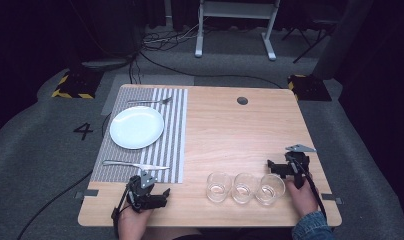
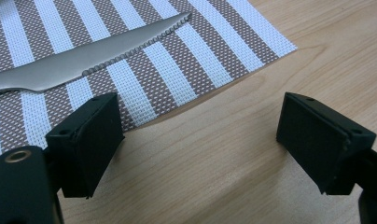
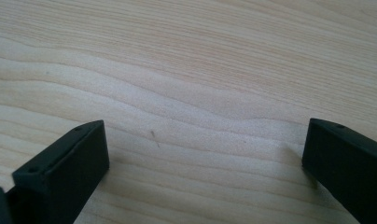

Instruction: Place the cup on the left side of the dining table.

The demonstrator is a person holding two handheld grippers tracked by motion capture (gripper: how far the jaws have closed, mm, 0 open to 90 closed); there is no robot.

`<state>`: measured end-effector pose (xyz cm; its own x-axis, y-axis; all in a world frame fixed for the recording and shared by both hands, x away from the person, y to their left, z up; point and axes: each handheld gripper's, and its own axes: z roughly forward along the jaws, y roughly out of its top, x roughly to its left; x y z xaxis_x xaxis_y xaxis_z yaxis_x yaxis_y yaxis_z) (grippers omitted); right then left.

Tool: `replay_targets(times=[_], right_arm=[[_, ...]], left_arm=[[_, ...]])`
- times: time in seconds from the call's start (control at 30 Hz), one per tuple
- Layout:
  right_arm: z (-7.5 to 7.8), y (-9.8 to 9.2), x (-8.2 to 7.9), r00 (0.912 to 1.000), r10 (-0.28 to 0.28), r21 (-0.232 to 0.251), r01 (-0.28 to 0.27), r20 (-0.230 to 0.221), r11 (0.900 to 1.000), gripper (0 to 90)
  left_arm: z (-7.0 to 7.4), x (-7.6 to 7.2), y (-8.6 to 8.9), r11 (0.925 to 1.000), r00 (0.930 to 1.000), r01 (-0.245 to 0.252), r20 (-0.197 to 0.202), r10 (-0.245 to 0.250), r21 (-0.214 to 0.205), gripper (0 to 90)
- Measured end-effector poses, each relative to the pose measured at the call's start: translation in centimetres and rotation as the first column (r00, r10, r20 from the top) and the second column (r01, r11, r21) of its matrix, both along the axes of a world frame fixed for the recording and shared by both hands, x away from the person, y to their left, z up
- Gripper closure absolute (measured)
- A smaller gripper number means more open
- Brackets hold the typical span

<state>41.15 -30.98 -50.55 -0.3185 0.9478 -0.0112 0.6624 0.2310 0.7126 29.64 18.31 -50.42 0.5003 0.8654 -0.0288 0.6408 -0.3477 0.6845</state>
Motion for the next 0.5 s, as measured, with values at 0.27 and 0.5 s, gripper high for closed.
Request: replay_targets(times=[0.27, 0.5], right_arm=[[0.0, 0.0, 0.0, 1.0000, 0.000, 0.000, 0.000, 0.000, 1.0000, 0.7], [0.0, 0.0, 0.0, 1.0000, 0.000, 0.000, 0.000, 0.000, 1.0000, 0.7]], left_arm=[[0.7, -0.1, 0.3, 0.9997, 1.0000, -0.006, 0.002, 0.006, -0.024, 18.0], [3.9, -0.8, -0.3, 0.9972, 0.9992, 0.039, 0.014, -0.038, -0.063, 18.0]])
